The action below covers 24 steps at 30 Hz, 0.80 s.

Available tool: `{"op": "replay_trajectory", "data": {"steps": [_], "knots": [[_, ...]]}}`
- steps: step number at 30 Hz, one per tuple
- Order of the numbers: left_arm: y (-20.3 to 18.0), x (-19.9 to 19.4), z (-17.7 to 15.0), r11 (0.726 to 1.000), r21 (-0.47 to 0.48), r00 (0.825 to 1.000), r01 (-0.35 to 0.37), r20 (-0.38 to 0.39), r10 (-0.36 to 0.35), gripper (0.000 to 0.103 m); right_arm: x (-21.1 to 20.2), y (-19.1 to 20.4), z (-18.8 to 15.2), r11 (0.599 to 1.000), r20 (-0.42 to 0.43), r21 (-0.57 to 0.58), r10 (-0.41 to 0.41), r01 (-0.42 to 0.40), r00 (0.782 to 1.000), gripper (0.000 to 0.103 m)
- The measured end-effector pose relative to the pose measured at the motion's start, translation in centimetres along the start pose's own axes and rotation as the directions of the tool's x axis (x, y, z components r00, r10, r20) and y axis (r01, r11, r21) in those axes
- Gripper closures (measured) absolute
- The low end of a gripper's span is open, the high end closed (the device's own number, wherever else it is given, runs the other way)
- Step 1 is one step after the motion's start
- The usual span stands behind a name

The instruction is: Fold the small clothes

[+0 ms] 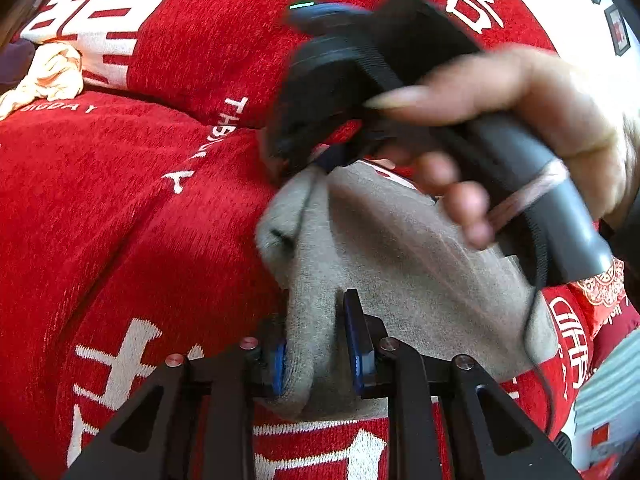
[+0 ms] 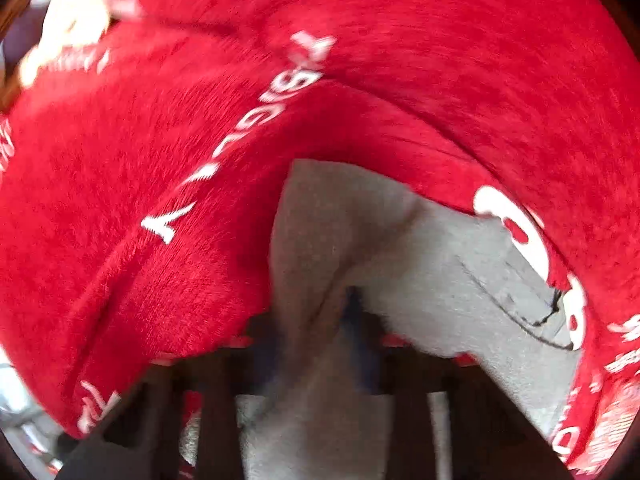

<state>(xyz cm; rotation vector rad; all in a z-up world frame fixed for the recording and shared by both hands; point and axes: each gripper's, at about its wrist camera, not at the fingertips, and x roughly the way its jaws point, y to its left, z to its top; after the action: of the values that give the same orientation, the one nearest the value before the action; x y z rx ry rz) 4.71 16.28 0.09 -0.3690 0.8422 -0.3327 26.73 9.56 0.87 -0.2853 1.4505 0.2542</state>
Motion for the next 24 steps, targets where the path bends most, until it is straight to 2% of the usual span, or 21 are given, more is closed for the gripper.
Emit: {"op": "replay_trajectory", "data": {"steps": [1, 3, 4, 5, 7, 10, 12, 13, 15, 20, 21, 22, 23, 24], "knots": [[0.2, 0.0, 0.0, 1.0, -0.007, 1.0, 0.004, -0.001, -0.004, 0.079, -0.5, -0.9, -0.4, 0.999, 0.029, 0.015, 0.046, -0.046, 0.999, 0.082], [0.7, -0.1, 0.0, 1.0, -0.027, 1.0, 0.016, -0.006, -0.017, 0.054, -1.1, -1.9, -1.3, 0.994, 0.086, 0.021, 0.106, -0.109, 0.991, 0.083], [1.0, -0.3, 0.0, 0.999, -0.039, 1.0, 0.022, -0.007, -0.022, 0.012, -1.3, -2.4, -1.8, 0.991, 0.106, 0.023, 0.127, -0.13, 0.986, 0.083], [1.5, -0.8, -0.1, 0.998, -0.063, 1.0, 0.017, 0.016, -0.016, 0.0, -1.8, -3.0, -2.3, 0.986, 0.135, 0.033, 0.16, -0.166, 0.978, 0.083], [2.0, -2.0, -0.2, 0.997, -0.073, 0.997, 0.024, 0.075, -0.018, 0.0, -2.5, -4.5, -3.1, 0.967, 0.186, 0.069, 0.231, -0.247, 0.955, 0.083], [2.4, -2.4, -0.4, 0.998, -0.065, 0.996, 0.027, 0.081, -0.022, 0.0, -3.4, -6.2, -3.8, 0.936, 0.24, 0.104, 0.306, -0.338, 0.921, 0.083], [2.6, -1.9, -0.5, 0.997, -0.072, 0.998, 0.022, 0.063, -0.018, 0.0, -3.8, -7.4, -4.7, 0.915, 0.268, 0.12, 0.344, -0.385, 0.9, 0.083], [2.8, -1.6, -0.5, 0.997, -0.079, 0.999, 0.024, 0.046, -0.02, 0.0, -4.1, -8.1, -5.0, 0.9, 0.29, 0.123, 0.37, -0.418, 0.883, 0.083], [3.2, -0.6, -0.4, 0.992, -0.116, 0.999, 0.046, 0.013, -0.045, 0.0, -4.1, -8.9, -5.3, 0.88, 0.316, 0.117, 0.406, -0.46, 0.857, 0.083], [2.5, -0.1, 0.1, 0.978, -0.136, 0.987, 0.158, 0.008, -0.158, 0.001, -4.2, -11.2, -6.8, 0.841, 0.339, 0.128, 0.461, -0.526, 0.82, 0.084], [1.9, 0.1, 0.2, 0.979, -0.119, 0.986, 0.168, 0.003, -0.169, 0.006, -3.9, -11.6, -7.0, 0.837, 0.339, 0.136, 0.463, -0.53, 0.819, 0.084], [1.2, 0.2, 0.1, 0.982, -0.088, 0.986, 0.167, -0.007, -0.168, 0.033, -3.7, -11.8, -7.3, 0.834, 0.34, 0.141, 0.465, -0.534, 0.817, 0.084], [0.6, 0.5, -0.1, 0.985, -0.056, 0.986, 0.161, -0.034, -0.163, 0.053, -3.4, -12.1, -7.3, 0.824, 0.343, 0.15, 0.475, -0.546, 0.811, 0.084], [0.2, 0.8, -0.3, 0.989, -0.039, 0.988, 0.144, -0.053, -0.146, 0.056, -3.1, -12.1, -7.2, 0.819, 0.346, 0.154, 0.479, -0.553, 0.807, 0.084]]}}
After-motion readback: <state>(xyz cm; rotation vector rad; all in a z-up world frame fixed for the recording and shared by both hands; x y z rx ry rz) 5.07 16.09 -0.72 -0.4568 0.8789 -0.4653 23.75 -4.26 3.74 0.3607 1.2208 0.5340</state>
